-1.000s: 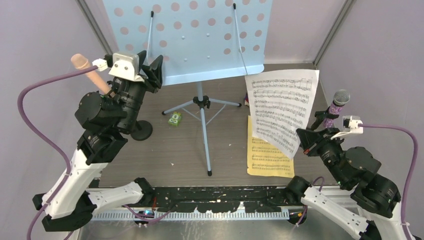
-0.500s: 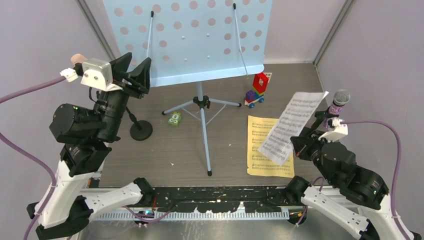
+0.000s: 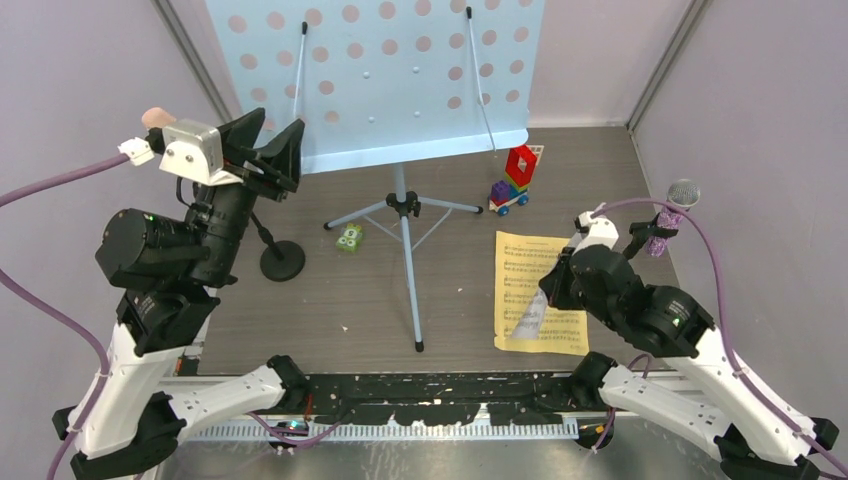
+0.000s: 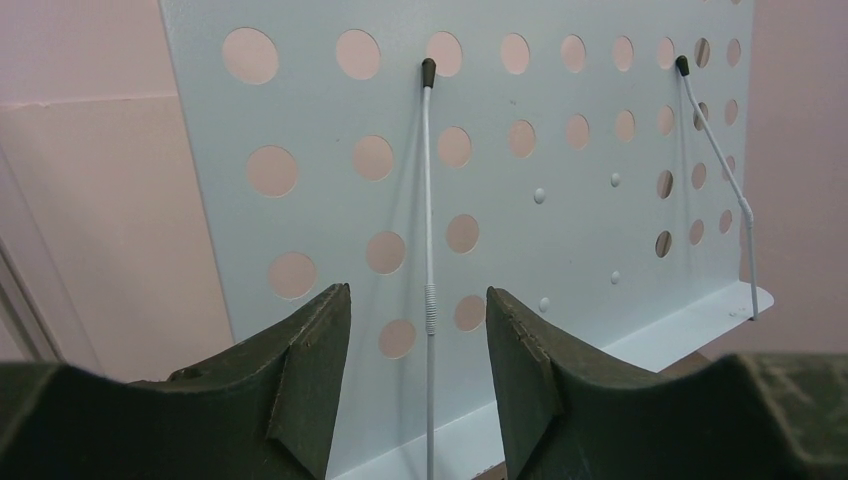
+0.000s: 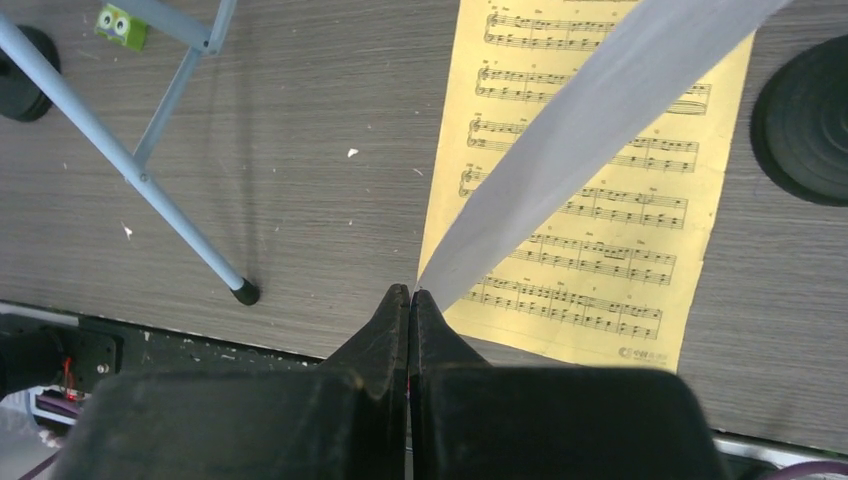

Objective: Pack up the instrument practice props

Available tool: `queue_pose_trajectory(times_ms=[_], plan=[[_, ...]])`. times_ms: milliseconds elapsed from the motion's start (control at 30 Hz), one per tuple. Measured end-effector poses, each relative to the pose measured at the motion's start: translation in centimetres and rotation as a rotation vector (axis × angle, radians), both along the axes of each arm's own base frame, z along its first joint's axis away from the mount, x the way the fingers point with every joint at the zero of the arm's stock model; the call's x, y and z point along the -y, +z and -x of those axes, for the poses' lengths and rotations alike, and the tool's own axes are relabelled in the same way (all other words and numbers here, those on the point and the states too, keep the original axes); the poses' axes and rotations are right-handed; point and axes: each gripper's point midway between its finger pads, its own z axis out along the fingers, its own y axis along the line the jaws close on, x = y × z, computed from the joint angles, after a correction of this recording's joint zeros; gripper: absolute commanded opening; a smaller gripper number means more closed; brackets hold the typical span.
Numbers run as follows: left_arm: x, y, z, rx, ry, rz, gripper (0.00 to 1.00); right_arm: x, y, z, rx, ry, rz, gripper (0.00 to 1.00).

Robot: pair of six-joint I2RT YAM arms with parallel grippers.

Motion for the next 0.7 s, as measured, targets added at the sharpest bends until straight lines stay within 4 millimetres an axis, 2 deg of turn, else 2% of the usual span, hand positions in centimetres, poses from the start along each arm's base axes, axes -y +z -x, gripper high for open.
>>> queue_pose_trajectory(times_ms=[467, 567, 700], plan=[[-0.6, 0.3, 0.6, 0.010, -0.002, 0.011, 0.57, -4.8, 1.2, -1.4, 0.011, 0.169, -0.085, 0.00], [-0.7, 0.4, 0.7, 0.012, -0.002, 0.013, 0.57, -4.6, 0.2, -2.1, -0.025, 0.156, -0.094, 0.00], [-0.8, 0.4, 0.7, 0.013, -0.002, 0.014, 0.57, -2.4, -3.0, -3.5, -0.152, 0.069, -0.107, 0.01]])
